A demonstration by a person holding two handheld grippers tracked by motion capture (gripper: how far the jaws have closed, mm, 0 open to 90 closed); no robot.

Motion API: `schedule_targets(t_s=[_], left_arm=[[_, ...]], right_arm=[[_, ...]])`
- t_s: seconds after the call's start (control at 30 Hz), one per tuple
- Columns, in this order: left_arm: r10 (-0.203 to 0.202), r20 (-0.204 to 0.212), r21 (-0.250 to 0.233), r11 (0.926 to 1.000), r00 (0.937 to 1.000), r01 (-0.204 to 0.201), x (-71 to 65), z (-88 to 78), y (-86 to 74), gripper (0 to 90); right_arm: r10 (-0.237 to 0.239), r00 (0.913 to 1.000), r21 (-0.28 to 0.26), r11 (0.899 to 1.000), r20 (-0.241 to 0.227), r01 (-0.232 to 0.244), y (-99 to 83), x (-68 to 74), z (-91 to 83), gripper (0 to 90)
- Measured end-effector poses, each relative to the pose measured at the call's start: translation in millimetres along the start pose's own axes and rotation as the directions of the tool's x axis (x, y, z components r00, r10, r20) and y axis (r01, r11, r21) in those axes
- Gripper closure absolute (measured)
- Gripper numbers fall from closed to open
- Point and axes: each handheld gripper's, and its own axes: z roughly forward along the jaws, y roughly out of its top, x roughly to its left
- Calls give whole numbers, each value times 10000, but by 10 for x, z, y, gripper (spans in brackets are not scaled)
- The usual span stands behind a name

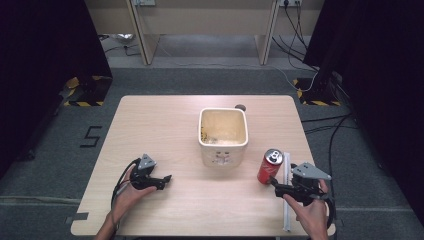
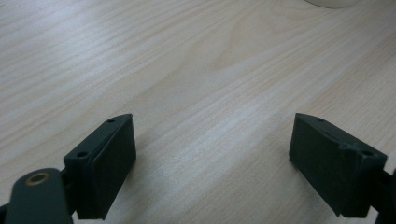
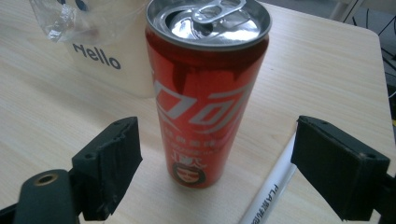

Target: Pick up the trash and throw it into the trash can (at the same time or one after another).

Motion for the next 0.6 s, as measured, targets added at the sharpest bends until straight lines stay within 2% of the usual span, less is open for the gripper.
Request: schedule_targets(t_s=[0.6], left_arm=[[-12, 3, -11, 10000, 10000, 12, -1, 1, 0, 139]], right_arm=[[-62, 9997, 161, 9998, -242, 66, 80, 23, 249, 158]])
